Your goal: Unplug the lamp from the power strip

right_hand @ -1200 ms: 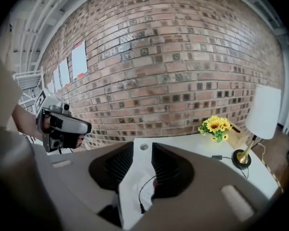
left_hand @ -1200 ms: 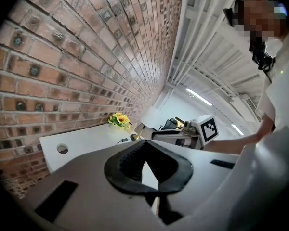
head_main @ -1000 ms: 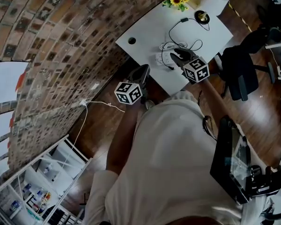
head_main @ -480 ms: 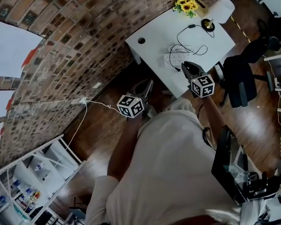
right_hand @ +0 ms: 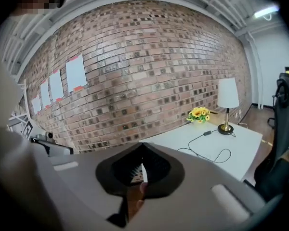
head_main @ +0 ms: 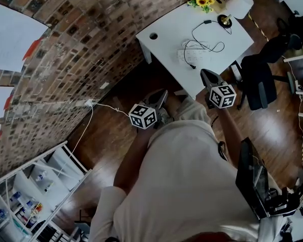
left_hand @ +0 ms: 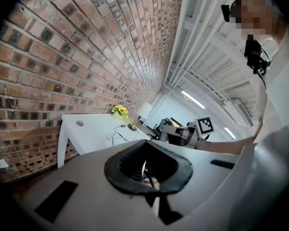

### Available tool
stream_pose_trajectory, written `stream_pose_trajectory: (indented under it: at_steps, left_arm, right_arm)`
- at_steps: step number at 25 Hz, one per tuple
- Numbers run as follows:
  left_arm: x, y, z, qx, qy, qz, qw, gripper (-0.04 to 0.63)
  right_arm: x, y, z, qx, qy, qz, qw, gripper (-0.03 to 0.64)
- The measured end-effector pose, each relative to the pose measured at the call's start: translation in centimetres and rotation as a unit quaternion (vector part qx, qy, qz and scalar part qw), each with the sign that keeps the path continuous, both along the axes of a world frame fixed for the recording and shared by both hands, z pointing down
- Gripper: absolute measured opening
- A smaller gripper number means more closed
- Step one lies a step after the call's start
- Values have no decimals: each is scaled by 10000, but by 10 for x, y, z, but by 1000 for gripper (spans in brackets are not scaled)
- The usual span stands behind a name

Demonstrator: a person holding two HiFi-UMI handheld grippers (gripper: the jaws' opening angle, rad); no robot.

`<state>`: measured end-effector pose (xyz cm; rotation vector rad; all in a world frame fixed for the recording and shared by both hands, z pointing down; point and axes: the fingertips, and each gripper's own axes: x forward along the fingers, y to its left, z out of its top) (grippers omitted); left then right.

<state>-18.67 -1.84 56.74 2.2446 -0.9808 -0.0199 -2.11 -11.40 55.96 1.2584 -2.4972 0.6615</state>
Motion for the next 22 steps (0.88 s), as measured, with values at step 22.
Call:
stream_pose_trajectory:
  at_steps: [22]
  left_arm:
    - [31,23,-50,333,-433,-849,9949,2]
  right_arm:
    - [70,57,-67,227,-1045,-624,9923,-2]
